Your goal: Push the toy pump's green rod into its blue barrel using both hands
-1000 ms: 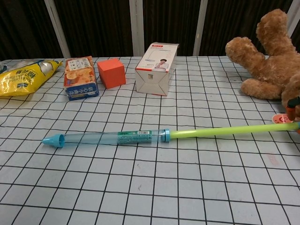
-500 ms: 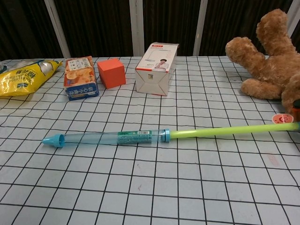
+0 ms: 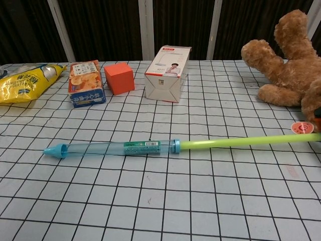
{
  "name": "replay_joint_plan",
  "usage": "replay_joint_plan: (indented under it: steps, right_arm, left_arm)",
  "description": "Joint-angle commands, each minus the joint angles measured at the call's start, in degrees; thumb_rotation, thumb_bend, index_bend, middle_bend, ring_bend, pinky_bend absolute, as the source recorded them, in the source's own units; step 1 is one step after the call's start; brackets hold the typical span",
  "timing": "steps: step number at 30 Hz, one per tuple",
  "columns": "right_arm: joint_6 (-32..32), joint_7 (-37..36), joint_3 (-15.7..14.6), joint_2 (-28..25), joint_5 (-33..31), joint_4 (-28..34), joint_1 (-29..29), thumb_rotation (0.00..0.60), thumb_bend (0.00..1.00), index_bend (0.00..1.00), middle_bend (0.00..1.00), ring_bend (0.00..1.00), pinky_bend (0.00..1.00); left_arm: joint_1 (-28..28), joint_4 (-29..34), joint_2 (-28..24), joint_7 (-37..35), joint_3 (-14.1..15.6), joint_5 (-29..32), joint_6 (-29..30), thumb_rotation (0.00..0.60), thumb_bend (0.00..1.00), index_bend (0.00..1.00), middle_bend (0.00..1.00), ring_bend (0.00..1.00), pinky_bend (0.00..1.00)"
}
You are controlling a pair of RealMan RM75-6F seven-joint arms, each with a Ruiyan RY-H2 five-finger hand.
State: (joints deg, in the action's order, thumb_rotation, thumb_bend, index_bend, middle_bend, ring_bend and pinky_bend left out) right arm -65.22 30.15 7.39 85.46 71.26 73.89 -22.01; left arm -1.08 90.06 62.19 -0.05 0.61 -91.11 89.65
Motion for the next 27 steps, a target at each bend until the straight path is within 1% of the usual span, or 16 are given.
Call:
replay_joint_plan:
  steps: [1, 4, 5, 7, 10, 15, 17, 20, 23, 27]
  right_arm:
    - [-0.59, -0.64, -0.12, -0.59, 0.64, 1.26, 0.06, 0.600, 0.34, 0.70, 1.00, 1.00, 0.78]
    - [-0.97, -1.04, -0.17, -1.10, 0.95, 2.29, 0.12, 0.600, 0.34, 0.70, 1.00, 1.00, 0.78]
    - [-1.11, -1.15, -0.13, -1.29, 0.93, 2.59, 0.14, 0.600, 0.34, 0.70, 1.00, 1.00, 0.78]
    - [-1.13, -1.23, -0.09, -1.47, 0.71, 2.88, 0.21, 0.600, 0.34, 0.70, 1.00, 1.00, 0.78]
    - [-1.10, -1.06, 0.03, -1.83, -0.02, 3.41, 0.32, 0.600, 0.34, 0.70, 1.00, 1.00, 0.78]
    - [-1.44, -0.94, 0.49, -2.06, -1.09, 4.11, 0.54, 0.600, 0.34, 0.71, 1.00, 1.00, 0.78]
    - [-1.59, -0.99, 0.73, -2.25, -1.55, 4.55, 0.60, 0.600, 0.34, 0.71, 1.00, 1.00, 0.78]
    - [-1.59, -1.02, 0.86, -2.55, -2.03, 5.05, 0.63, 0.600, 0.34, 0.71, 1.00, 1.00, 0.78]
    - [-1.54, -1.00, 0.86, -2.73, -2.32, 5.38, 0.64, 0.600, 0.34, 0.71, 1.00, 1.00, 0.78]
    - [-1.73, -0.96, 0.73, -2.91, -2.30, 5.84, 0.62, 0.600, 0.34, 0.71, 1.00, 1.00, 0.78]
  left_arm:
    - [-0.12, 0.22, 0.05, 0.39, 0.03, -0.19, -0.10, 0.600, 0.09, 0.00, 0.00, 0.00, 0.00]
    - [-0.48, 0.99, -0.02, 1.81, -0.27, 0.23, -0.66, 0.600, 0.09, 0.01, 0.00, 0.00, 0.00]
    - [-0.80, 1.89, -0.24, 3.80, -0.66, 1.10, -1.37, 0.600, 0.09, 0.02, 0.00, 0.00, 0.00]
    - [-1.41, 3.23, -0.54, 5.90, -1.26, 2.03, -2.31, 0.600, 0.10, 0.07, 0.00, 0.00, 0.00]
    - [-4.03, 6.76, -1.10, 10.20, -3.63, 4.61, -5.30, 0.600, 0.11, 0.10, 0.00, 0.00, 0.00]
    - [-7.63, 9.93, -0.85, 14.40, -5.95, 8.12, -10.21, 0.600, 0.13, 0.12, 0.00, 0.00, 0.00]
    - [-9.85, 11.33, -0.22, 17.14, -7.13, 10.96, -13.62, 0.600, 0.14, 0.13, 0.00, 0.00, 0.00]
    - [-12.19, 12.81, 1.05, 20.99, -8.07, 15.03, -17.35, 0.600, 0.16, 0.19, 0.01, 0.00, 0.00]
    - [-13.94, 13.80, 2.69, 24.29, -8.35, 18.28, -20.05, 0.600, 0.17, 0.23, 0.04, 0.00, 0.00]
    - [-16.64, 14.52, 6.03, 30.07, -8.92, 23.27, -22.65, 0.600, 0.20, 0.31, 0.07, 0.00, 0.00]
